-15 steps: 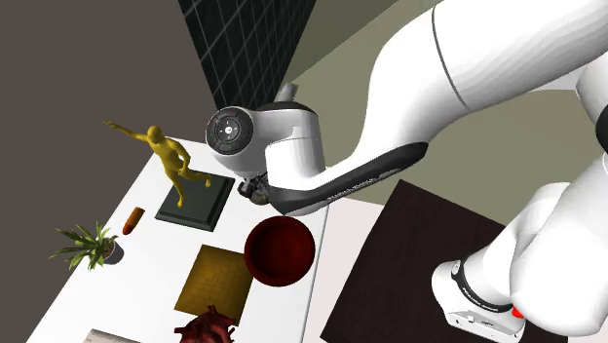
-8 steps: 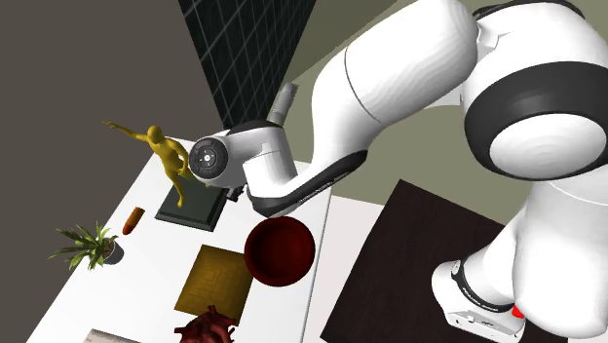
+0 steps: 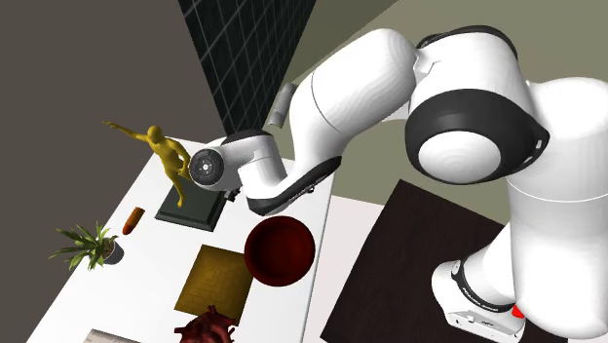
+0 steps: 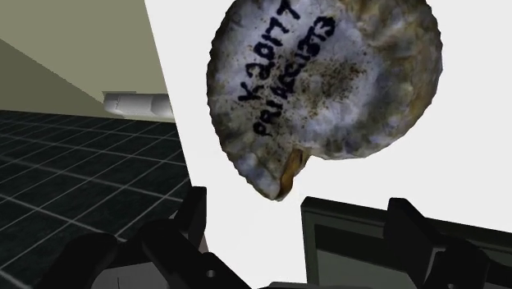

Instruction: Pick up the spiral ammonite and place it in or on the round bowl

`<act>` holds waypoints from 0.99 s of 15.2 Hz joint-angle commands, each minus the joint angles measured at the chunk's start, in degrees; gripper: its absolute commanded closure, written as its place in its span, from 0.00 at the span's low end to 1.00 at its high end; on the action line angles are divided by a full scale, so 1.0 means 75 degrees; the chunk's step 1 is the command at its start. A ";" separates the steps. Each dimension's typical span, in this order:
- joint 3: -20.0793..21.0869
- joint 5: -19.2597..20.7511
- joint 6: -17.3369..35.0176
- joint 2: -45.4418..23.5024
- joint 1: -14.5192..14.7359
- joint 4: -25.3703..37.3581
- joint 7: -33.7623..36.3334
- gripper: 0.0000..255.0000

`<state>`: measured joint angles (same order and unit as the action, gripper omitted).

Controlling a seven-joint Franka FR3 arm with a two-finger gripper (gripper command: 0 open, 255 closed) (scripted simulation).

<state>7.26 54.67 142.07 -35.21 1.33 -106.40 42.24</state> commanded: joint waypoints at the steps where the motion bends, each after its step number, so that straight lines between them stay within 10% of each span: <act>1: -0.0070 0.0088 0.0100 -0.0197 -0.0014 0.0121 0.0040 0.00; 9: -0.0087 0.0109 0.0126 -0.0249 -0.0017 0.0153 0.0050 0.00; 10: -0.0087 0.0108 0.0126 -0.0250 -0.0017 0.0153 0.0049 1.00; 15: -0.0083 0.0102 0.0116 -0.0242 -0.0017 0.0155 0.0042 1.00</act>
<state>6.57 55.55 143.04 -36.58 1.17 -104.88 42.57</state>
